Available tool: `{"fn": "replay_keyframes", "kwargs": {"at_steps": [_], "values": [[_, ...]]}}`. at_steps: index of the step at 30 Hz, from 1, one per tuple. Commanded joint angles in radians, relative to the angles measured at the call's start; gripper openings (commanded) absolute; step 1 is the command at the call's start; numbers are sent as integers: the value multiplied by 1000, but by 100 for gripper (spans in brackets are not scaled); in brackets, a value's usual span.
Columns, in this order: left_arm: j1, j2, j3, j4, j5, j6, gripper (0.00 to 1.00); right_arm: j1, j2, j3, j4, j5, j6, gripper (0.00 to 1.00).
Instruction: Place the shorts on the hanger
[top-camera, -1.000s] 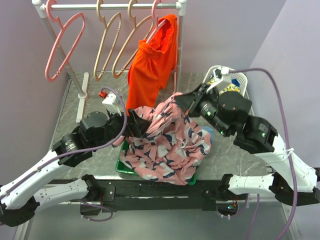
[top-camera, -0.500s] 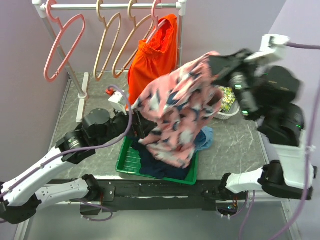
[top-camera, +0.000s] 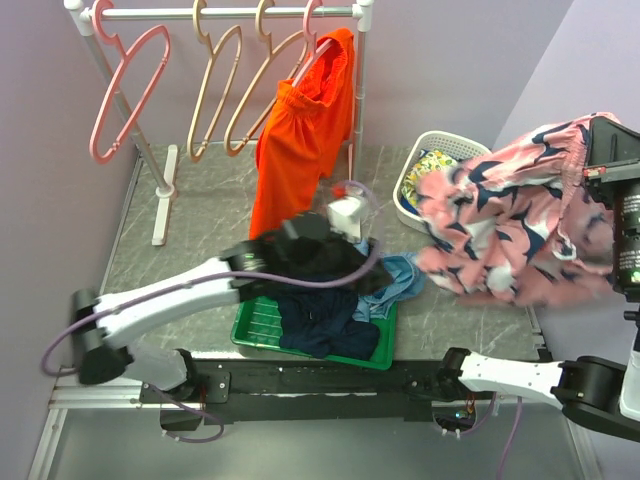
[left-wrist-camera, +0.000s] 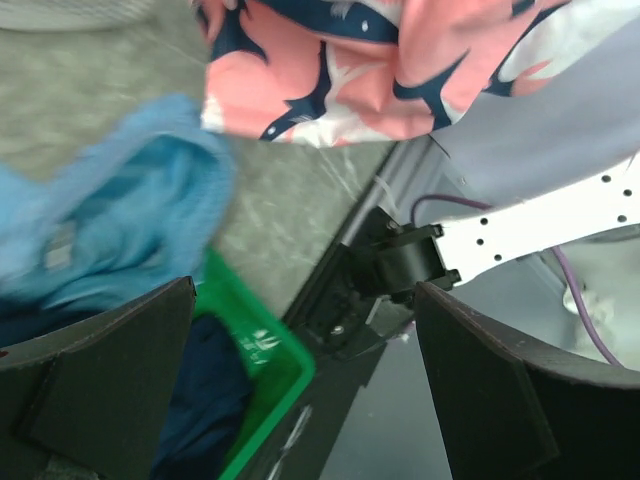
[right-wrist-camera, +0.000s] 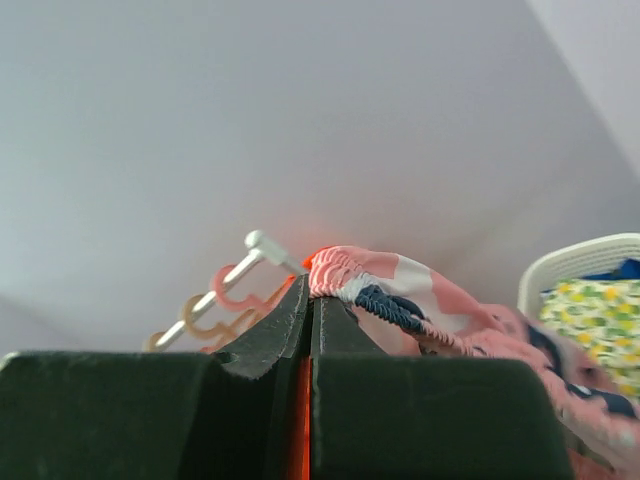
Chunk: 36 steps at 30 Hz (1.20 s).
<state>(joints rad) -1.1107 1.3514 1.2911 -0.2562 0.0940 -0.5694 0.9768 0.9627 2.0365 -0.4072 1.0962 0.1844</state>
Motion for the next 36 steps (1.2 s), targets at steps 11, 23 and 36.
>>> {"fn": "replay_keyframes", "kwargs": {"at_steps": [11,23,36], "values": [[-136,521,180,214,-77,-378,97,0,-56,-171,10,156,-18,0],[-164,795,366,43,-329,-520,97,0,-105,-291,-208,74,233,0],[-97,644,105,23,-494,-633,96,0,-160,-398,-268,34,332,0]]}}
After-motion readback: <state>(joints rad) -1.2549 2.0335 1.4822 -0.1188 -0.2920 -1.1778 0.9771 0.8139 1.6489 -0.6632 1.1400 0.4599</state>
